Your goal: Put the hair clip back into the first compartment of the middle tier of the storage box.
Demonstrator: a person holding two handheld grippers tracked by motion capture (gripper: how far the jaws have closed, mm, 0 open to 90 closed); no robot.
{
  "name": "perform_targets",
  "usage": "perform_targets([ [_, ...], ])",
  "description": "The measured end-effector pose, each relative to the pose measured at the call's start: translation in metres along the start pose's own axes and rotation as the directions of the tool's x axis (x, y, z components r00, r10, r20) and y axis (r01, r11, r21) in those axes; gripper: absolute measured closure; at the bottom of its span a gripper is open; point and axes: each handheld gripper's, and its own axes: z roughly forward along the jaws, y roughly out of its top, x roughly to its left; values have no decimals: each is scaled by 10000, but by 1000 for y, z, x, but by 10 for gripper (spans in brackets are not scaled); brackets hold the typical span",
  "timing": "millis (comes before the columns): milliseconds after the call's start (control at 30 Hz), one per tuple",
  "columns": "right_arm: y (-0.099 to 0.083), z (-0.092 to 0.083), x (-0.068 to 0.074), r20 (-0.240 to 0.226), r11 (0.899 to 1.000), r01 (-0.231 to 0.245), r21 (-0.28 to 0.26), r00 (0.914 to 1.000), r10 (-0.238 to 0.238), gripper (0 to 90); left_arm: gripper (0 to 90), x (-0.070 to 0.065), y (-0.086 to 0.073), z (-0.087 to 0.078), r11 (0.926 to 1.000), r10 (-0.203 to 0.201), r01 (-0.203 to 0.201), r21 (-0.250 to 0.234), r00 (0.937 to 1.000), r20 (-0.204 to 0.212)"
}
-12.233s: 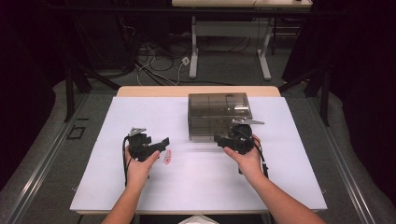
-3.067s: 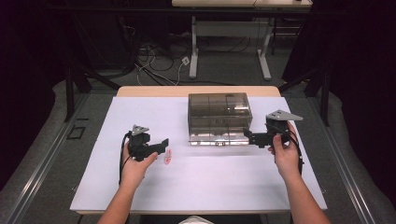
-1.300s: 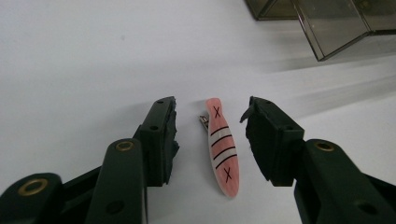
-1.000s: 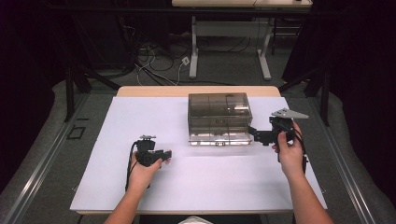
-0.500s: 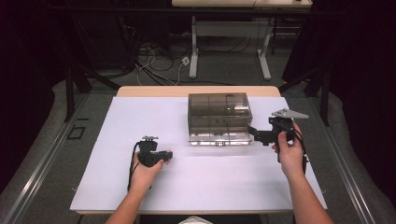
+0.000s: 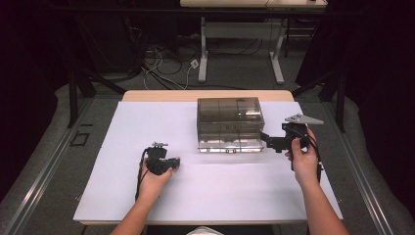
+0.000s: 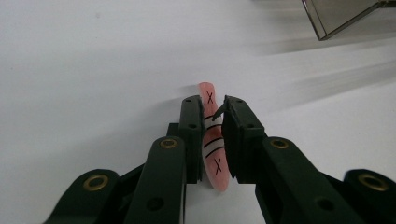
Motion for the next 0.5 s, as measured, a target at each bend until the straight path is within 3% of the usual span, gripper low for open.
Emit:
perform_targets([
  [233, -1, 1, -1, 26, 10000, 42, -11, 10000, -42, 48, 825, -1, 1, 2, 9996, -240, 234, 186, 9992, 324],
  [333, -3, 1, 0, 35, 9999, -122, 13, 9999, 122, 49, 839, -2, 1, 2, 9996, -206, 201, 182, 9994, 274],
  [500, -3, 1, 1, 21, 9999, 32, 133, 10000, -32, 50, 844, -3, 1, 2, 9997, -183, 179, 174, 9995, 271],
])
